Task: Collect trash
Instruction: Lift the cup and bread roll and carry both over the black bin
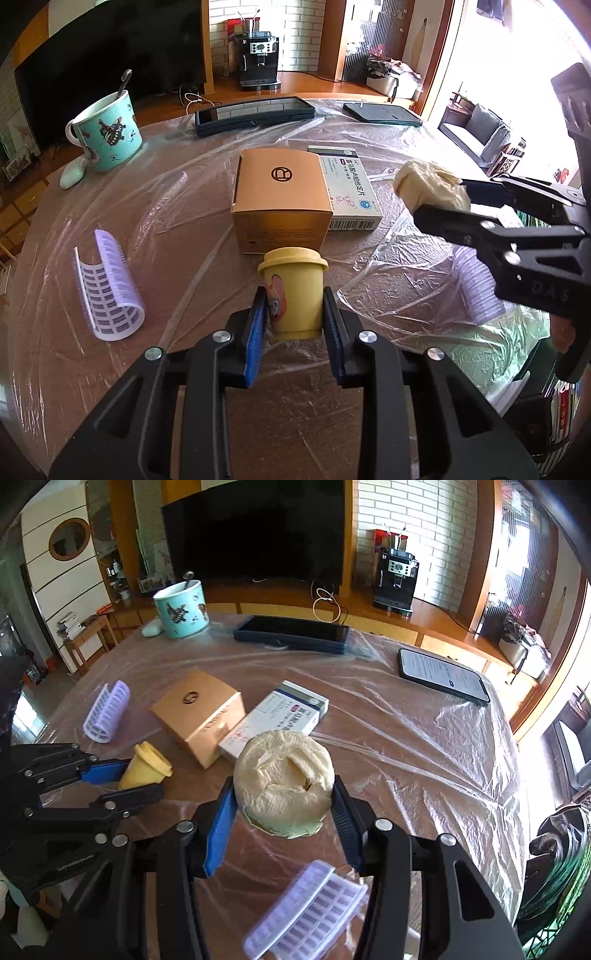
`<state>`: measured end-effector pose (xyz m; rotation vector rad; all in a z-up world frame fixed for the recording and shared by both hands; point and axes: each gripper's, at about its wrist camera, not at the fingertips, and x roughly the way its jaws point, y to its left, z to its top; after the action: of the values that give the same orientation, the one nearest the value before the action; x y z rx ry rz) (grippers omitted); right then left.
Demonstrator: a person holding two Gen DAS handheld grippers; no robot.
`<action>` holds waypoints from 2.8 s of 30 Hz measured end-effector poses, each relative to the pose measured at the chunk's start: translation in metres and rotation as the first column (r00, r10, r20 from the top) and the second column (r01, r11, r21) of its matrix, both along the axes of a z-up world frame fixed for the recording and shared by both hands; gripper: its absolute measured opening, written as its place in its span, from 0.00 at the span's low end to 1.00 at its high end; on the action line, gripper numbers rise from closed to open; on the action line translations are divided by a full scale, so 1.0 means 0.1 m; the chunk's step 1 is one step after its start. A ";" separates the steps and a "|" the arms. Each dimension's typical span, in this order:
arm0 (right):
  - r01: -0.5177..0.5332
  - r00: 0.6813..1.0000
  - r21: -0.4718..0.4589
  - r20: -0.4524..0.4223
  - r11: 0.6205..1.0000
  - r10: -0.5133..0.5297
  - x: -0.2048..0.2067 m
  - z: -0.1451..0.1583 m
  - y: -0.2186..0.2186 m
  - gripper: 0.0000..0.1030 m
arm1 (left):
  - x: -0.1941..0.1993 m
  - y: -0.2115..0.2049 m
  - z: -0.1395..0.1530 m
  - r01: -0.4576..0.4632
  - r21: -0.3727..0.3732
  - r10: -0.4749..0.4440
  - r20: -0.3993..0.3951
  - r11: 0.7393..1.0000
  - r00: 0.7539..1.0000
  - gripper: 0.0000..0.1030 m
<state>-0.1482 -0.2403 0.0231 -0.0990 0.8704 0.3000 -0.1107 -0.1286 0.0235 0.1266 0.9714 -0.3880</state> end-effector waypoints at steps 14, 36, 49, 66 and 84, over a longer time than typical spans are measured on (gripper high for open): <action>-0.031 0.999 0.029 0.014 0.999 0.031 -0.32 0.03 0.11 0.48 | -0.11 0.11 0.05 -0.023 -0.007 0.023 0.007 1.000 1.000 0.30; -0.060 0.998 0.093 0.014 0.994 0.058 -0.83 0.04 0.18 0.48 | -0.50 0.39 0.20 -0.035 -0.043 0.036 0.032 0.998 0.999 0.30; -0.073 0.997 0.118 0.015 0.990 0.072 -1.10 0.06 0.14 0.48 | -0.81 0.52 0.28 -0.024 -0.049 0.026 0.052 0.998 0.998 0.30; -0.111 0.994 0.143 0.000 0.984 0.112 -1.42 0.05 0.17 0.48 | -1.20 0.62 0.29 -0.007 -0.064 0.009 0.045 0.998 0.999 0.30; -0.141 0.988 0.159 -0.038 0.977 0.149 -1.79 -0.06 0.20 0.48 | -1.49 0.63 0.19 0.029 -0.040 -0.029 0.020 0.999 0.999 0.30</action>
<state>-0.3275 -0.2201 0.0170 -0.0098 0.8880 0.5075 -0.2600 -0.0660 0.0427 0.1081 0.9427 -0.4319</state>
